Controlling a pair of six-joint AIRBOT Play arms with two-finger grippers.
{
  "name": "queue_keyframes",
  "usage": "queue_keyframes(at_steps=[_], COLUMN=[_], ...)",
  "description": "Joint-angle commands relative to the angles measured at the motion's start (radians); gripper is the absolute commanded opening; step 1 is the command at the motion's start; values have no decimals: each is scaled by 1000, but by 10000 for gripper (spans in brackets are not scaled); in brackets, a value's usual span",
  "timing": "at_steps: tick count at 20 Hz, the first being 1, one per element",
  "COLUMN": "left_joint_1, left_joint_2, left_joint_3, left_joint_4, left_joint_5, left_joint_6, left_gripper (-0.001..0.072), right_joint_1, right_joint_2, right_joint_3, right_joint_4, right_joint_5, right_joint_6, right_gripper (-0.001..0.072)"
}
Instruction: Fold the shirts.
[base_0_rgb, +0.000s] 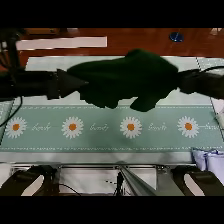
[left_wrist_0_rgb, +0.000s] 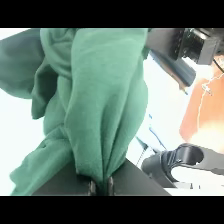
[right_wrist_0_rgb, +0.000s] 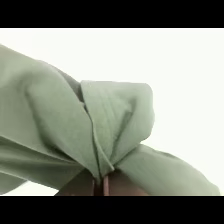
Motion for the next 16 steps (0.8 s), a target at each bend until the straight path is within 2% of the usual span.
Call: queue_keyframes(at_steps=[1,5,10,12,14,16], left_joint_1=[13,12,12,5,-24,-85], left_joint_2=[47,91,189,209,211,204], left_joint_3=[116,228,258,252,187,50], left_joint_4=[-1,19,200,293,313,315], left_joint_5=[-52,-134,-294,-355,-364,-294], left_joint_6=[-39,-145,-424,-513,-531,-529], left_gripper=[35,35,35,34,34,34], right_joint_1=[-12,-12,-12,-12,3,56], right_joint_2=[52,52,52,25,-32,-112], right_joint_3=[172,371,479,478,476,438], right_joint_4=[-5,-27,-82,-105,-137,-159], right_joint_5=[59,255,614,752,791,741], right_joint_6=[74,175,347,383,376,340], right_gripper=[30,30,30,30,30,30])
